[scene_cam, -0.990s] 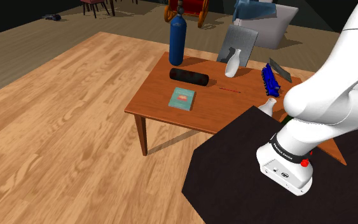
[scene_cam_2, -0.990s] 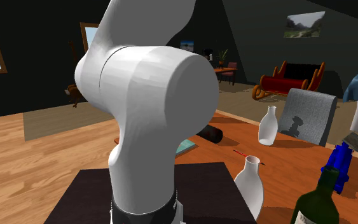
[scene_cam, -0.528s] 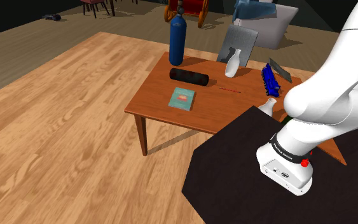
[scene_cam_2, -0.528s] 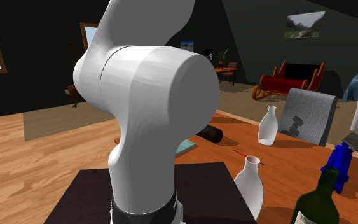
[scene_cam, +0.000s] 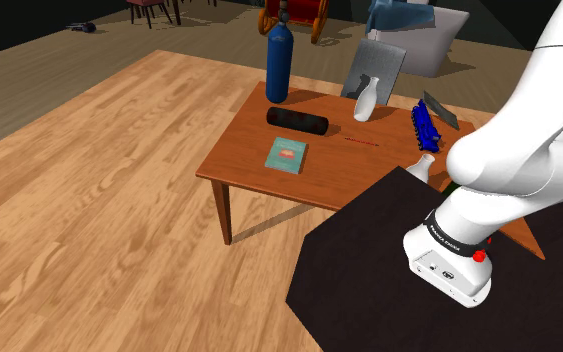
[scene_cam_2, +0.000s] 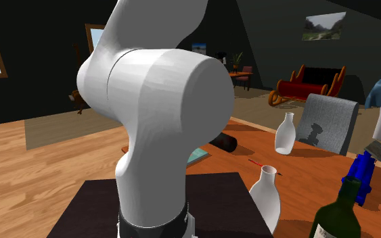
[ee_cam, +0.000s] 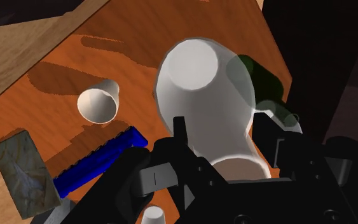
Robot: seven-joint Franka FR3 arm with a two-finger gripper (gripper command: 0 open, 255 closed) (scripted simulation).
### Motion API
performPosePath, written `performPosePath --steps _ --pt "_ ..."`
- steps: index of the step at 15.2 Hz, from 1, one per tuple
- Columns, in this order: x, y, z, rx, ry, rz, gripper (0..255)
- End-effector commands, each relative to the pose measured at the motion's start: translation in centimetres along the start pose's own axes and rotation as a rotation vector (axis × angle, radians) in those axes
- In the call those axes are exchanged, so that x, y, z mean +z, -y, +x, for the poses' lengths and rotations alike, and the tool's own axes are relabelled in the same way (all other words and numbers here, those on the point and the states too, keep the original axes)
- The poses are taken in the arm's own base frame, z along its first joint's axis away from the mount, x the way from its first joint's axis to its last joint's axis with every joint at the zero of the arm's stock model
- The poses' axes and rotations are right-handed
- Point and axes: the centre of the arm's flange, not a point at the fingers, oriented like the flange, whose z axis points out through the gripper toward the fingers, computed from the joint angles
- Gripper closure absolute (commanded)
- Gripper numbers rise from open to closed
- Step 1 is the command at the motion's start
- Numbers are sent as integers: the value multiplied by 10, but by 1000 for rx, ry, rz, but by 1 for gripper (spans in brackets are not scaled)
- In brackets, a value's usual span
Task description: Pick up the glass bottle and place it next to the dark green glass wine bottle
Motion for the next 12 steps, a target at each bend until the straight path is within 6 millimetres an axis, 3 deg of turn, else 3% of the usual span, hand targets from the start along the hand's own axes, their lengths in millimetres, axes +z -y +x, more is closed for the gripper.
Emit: performPosePath --steps 1,12 --pt "11 0 -2 0 0 -1 255" --pt "68 0 -9 0 0 -1 255"
